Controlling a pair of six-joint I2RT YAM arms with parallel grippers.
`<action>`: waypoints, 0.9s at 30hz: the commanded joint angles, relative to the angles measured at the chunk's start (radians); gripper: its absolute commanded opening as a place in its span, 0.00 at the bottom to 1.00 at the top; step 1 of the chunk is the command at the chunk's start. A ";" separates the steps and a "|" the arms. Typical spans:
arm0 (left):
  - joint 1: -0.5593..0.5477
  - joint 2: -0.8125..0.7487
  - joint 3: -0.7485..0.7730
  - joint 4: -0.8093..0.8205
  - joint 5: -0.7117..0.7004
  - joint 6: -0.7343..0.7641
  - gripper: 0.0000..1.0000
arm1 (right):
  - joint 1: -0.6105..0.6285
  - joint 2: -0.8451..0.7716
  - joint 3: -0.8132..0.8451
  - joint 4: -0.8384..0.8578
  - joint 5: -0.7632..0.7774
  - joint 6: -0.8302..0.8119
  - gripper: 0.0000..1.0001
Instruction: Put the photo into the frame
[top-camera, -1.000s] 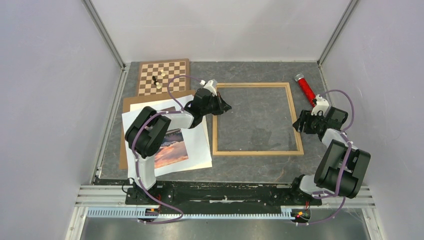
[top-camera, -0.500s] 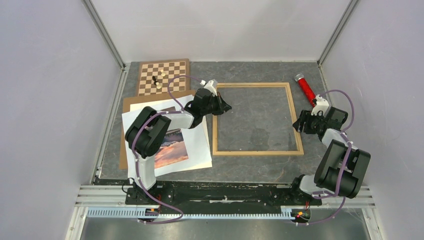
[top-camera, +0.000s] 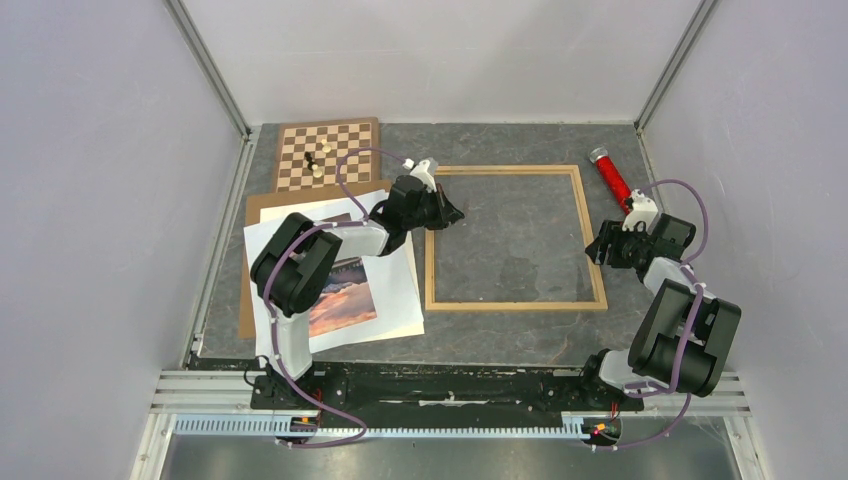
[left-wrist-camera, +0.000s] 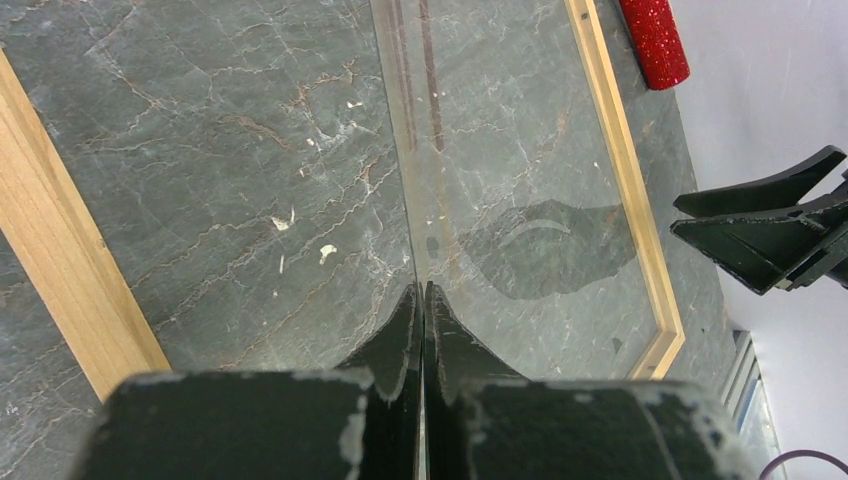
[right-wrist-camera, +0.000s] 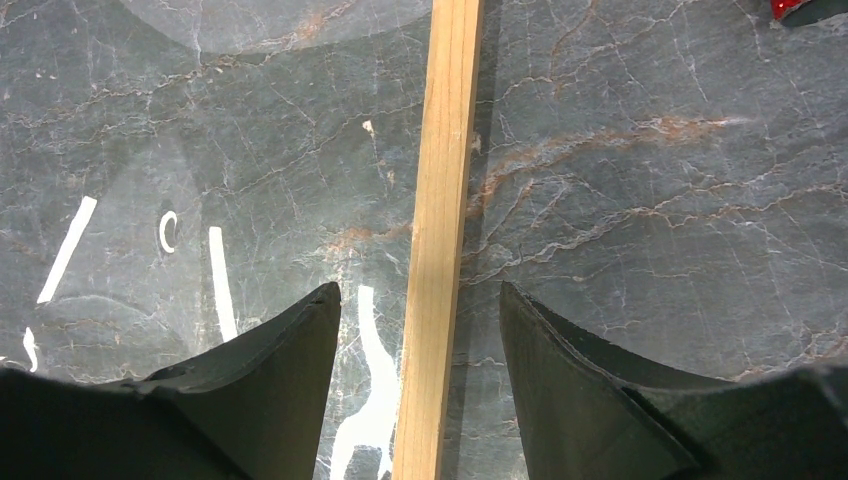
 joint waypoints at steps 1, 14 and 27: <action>-0.009 -0.032 0.032 0.014 0.027 0.059 0.02 | -0.005 -0.008 -0.005 0.026 -0.007 -0.020 0.63; -0.010 -0.026 0.050 -0.003 0.035 0.076 0.02 | -0.004 -0.027 -0.008 -0.039 0.058 -0.146 0.63; -0.017 -0.020 0.054 -0.009 0.029 0.082 0.02 | -0.003 -0.124 -0.085 -0.155 0.129 -0.345 0.62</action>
